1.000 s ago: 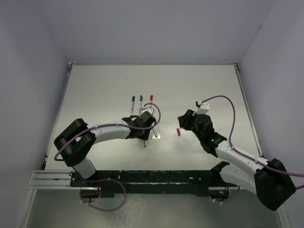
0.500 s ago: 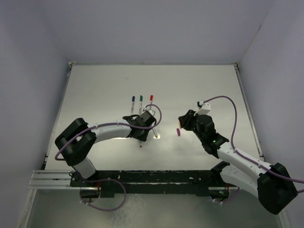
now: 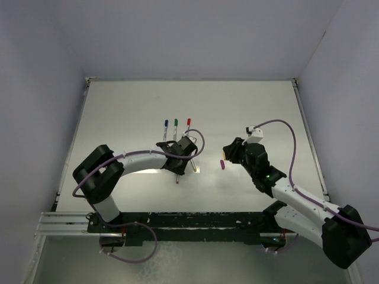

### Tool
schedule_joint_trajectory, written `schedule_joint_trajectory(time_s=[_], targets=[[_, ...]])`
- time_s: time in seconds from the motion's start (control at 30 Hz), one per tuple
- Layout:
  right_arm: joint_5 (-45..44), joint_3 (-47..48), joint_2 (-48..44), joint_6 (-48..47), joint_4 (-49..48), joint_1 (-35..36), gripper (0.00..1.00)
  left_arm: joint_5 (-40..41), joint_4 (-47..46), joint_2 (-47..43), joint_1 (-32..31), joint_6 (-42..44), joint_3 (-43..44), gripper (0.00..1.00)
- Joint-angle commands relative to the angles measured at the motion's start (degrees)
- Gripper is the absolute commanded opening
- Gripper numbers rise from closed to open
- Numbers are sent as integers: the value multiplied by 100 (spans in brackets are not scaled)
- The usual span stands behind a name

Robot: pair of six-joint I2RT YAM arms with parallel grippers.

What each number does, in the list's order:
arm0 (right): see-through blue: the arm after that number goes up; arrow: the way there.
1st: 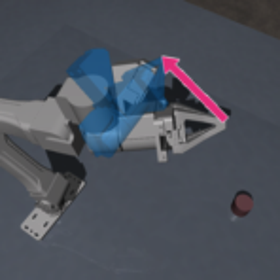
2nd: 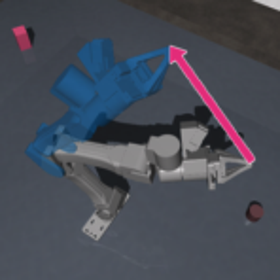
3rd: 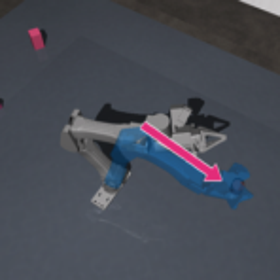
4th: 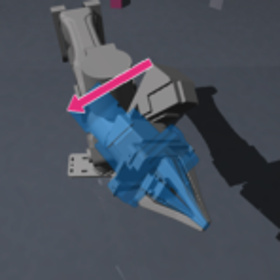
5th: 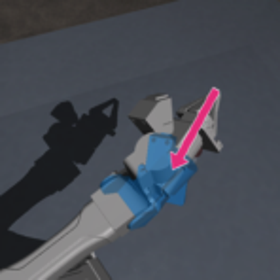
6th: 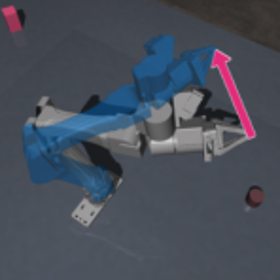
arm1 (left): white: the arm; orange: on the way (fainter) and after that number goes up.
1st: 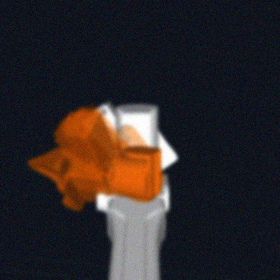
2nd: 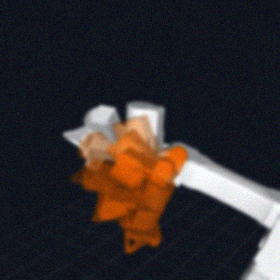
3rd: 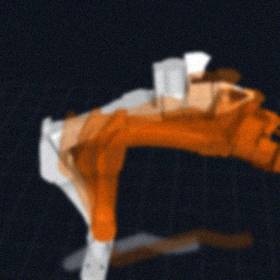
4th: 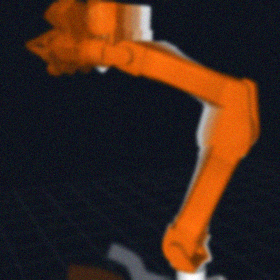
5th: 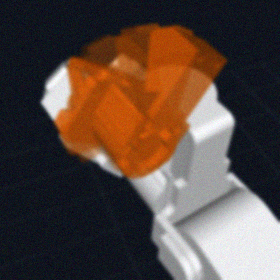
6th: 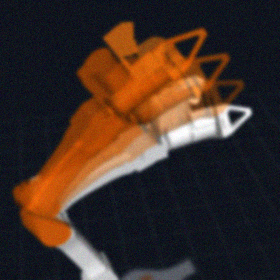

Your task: Insert the pens into the pen caps

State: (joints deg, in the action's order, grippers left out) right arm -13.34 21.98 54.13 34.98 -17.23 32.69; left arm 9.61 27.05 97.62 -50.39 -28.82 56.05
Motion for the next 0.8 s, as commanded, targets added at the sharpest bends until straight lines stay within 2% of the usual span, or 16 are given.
schedule_joint_trajectory(time_s=[0.0,0.13,0.27,0.4,0.6,0.77], targets=[[-18,300,-43,43,124,10,39,-589,430,497,-40,-60,-500,31],[-19,312,-43,43,155,9,39,-607,459,479,-39,-71,-542,29],[-40,347,-37,46,260,10,39,-801,413,477,-37,-76,-622,12],[-106,433,-30,51,516,10,40,-991,409,454,-41,-40,-753,1],[-289,696,207,-72,1057,10,40,-1171,347,458,-39,121,-902,0],[-180,823,585,-46,1431,9,40,-965,251,-130,-45,64,-960,0]])
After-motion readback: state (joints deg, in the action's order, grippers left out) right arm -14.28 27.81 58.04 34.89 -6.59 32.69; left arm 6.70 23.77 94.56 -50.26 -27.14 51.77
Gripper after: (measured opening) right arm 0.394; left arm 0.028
